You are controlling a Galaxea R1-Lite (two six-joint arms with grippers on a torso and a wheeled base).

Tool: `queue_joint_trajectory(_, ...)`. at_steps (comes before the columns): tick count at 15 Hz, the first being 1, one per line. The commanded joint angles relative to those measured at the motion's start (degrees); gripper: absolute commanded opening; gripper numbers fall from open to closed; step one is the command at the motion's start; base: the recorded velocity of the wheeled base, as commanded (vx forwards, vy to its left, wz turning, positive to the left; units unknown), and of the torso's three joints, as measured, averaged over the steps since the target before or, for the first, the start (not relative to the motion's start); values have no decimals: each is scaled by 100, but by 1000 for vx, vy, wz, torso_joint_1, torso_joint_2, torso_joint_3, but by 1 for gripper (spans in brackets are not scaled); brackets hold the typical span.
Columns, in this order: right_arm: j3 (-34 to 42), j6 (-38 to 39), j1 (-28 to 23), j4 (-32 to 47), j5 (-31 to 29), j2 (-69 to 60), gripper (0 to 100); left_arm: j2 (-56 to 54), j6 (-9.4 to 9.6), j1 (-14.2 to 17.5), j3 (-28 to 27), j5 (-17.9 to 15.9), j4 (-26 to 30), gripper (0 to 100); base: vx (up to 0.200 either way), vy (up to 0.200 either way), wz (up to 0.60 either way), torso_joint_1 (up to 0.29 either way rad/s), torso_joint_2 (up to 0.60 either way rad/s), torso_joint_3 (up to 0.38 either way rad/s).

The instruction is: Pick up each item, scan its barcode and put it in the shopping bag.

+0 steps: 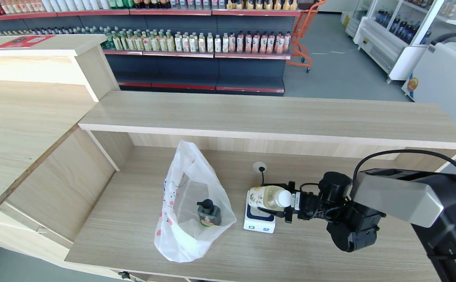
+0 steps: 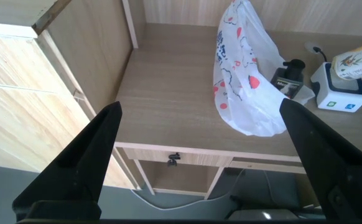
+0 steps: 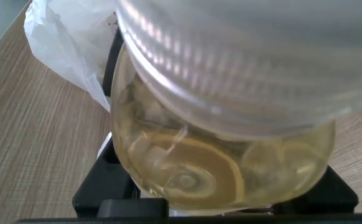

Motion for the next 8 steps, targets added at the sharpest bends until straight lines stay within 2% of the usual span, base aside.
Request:
queue_joint_trajectory(1,-92,-18,-33,27,-18,143,0,0,-2,0,1,-2,-1,100,0,0,0,0,0,0)
queue_joint_trajectory(8,-119,-18,-86,27,-53,82,0,0,-2,0,1,-2,-1,100,0,0,0,0,0,0)
